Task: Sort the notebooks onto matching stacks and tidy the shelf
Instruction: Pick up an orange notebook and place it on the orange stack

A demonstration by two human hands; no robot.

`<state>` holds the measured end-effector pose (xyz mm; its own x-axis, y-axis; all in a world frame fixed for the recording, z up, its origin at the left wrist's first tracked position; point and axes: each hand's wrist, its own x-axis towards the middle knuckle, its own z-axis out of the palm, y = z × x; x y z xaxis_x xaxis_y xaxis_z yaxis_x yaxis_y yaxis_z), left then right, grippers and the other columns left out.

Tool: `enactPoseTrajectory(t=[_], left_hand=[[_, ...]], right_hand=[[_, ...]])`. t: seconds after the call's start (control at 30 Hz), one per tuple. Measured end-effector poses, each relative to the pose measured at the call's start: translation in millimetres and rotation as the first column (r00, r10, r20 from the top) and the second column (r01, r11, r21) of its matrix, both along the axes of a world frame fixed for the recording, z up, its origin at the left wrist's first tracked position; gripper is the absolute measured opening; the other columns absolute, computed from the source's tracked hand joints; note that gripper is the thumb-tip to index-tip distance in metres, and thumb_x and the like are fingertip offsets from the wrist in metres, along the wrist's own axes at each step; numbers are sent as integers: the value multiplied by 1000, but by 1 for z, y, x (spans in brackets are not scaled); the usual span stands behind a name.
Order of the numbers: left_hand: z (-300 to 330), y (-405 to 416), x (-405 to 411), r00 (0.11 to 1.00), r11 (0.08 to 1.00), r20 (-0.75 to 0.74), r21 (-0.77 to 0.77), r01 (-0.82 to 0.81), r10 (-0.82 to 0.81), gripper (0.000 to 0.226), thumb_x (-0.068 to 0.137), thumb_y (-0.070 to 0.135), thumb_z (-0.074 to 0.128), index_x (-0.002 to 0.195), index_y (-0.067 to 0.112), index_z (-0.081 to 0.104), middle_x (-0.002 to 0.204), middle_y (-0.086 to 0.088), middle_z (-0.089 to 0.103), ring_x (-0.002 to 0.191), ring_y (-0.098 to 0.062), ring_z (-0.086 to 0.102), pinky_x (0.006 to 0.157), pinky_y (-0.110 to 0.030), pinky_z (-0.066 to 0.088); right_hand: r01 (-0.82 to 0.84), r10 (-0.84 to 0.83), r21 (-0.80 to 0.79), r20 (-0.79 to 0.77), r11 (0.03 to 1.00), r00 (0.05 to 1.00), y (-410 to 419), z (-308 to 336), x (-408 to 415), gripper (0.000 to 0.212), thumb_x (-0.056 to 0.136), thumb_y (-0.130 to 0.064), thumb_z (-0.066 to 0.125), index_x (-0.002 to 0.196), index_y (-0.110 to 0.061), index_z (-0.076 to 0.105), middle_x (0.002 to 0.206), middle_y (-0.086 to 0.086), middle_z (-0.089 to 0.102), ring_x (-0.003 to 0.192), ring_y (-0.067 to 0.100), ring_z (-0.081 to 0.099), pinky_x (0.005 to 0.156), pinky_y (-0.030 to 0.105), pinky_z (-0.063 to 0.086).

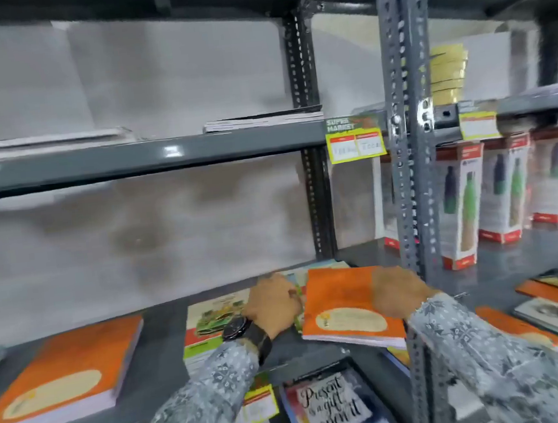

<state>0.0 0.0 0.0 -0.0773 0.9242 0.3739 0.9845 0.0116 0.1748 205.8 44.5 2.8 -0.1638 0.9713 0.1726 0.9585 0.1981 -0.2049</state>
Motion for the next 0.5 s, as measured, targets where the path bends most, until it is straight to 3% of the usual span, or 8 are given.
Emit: enactPoseTrajectory(t=[0.07, 0.13, 0.2, 0.27, 0.3, 0.37, 0.43, 0.5], left_hand=[[-5, 14, 11, 997, 993, 57, -113, -38, 45, 25, 94, 27, 60, 74, 12, 64, 93, -18, 75, 97, -37, 73, 70, -39, 52], [-10, 27, 23, 991, 976, 108, -211, -56, 80, 35, 94, 41, 63, 85, 8, 71, 101, -19, 78, 98, -36, 74, 79, -39, 57], [-12, 39, 24, 980, 951, 153, -299, -75, 125, 38, 92, 48, 63, 84, 11, 70, 97, -14, 81, 85, -29, 77, 73, -34, 61], [-14, 46, 21, 969, 932, 189, -354, -83, 158, 35, 90, 43, 68, 71, 14, 61, 90, -13, 82, 65, -21, 74, 60, -28, 59], [-16, 50, 20, 954, 927, 241, -366, -81, 179, 31, 88, 38, 73, 70, 15, 59, 89, -11, 81, 65, -21, 74, 61, -29, 60], [-18, 53, 16, 883, 919, 410, -389, -60, 231, 22, 84, 24, 81, 78, 13, 63, 83, -5, 76, 70, -21, 75, 69, -34, 66], [-18, 49, 13, 811, 921, 524, -388, -43, 259, 17, 84, 15, 82, 86, 9, 66, 79, -2, 72, 66, -17, 72, 69, -33, 66], [-22, 45, 9, 747, 937, 614, -348, -35, 256, 18, 85, 12, 80, 98, 6, 68, 93, -7, 76, 80, -21, 76, 78, -38, 66]], right_hand=[[78, -79, -23, -37, 997, 996, -1, -17, 6, 33, 96, -13, 47, 124, -7, 64, 129, 15, 62, 118, 36, 63, 93, 41, 53], [109, -113, -35, -117, 993, 987, -3, -31, 10, 33, 96, -12, 45, 124, -9, 63, 132, 12, 57, 121, 35, 59, 96, 42, 51], [89, -102, -78, -186, 993, 977, -1, -38, 9, 24, 96, -10, 46, 113, -8, 63, 132, 14, 55, 121, 36, 58, 95, 39, 48], [49, -75, -117, -230, 992, 970, -1, -43, 10, 14, 94, -4, 47, 84, -11, 53, 129, 18, 56, 117, 37, 59, 89, 35, 48], [46, -78, -130, -257, 990, 963, 1, -48, 11, 16, 93, -2, 47, 80, -12, 47, 127, 19, 57, 114, 37, 60, 84, 33, 46], [66, -97, -107, -328, 992, 940, 0, -52, 13, 8, 90, -2, 47, 90, -10, 47, 122, 19, 57, 108, 38, 60, 79, 32, 41], [69, -82, -47, -410, 997, 908, 1, -53, 13, 14, 87, -1, 48, 98, -8, 51, 113, 17, 61, 99, 38, 60, 78, 34, 44], [62, -55, -4, -529, 998, 847, 1, -53, 11, 15, 84, 1, 53, 97, -6, 57, 99, 13, 67, 94, 34, 63, 79, 40, 53]])
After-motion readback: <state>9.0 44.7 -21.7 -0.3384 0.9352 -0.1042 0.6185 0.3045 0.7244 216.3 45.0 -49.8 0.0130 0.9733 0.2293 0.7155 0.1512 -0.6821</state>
